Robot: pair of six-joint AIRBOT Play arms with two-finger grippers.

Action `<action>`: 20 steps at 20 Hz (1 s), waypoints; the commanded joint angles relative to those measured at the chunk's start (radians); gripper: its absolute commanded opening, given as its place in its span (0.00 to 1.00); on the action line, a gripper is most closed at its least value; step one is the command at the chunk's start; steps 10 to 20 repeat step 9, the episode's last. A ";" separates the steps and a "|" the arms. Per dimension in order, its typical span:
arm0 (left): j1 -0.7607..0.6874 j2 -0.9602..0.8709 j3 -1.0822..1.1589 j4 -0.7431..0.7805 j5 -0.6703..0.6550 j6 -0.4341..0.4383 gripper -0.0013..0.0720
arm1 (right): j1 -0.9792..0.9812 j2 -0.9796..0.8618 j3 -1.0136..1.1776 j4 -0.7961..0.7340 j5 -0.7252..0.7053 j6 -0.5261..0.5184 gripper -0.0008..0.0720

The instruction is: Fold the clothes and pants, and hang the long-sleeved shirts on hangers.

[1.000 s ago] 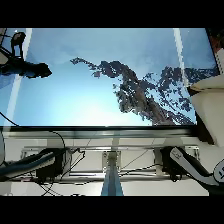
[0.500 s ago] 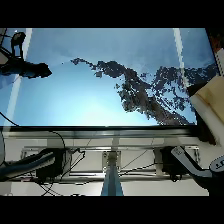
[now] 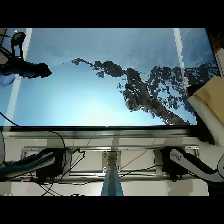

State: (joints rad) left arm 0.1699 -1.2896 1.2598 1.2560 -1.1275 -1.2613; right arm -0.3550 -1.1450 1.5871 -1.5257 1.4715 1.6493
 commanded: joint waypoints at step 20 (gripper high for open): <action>0.001 0.000 0.000 0.000 0.000 0.000 0.58 | 0.507 -0.008 0.000 -0.048 -0.182 -0.021 0.03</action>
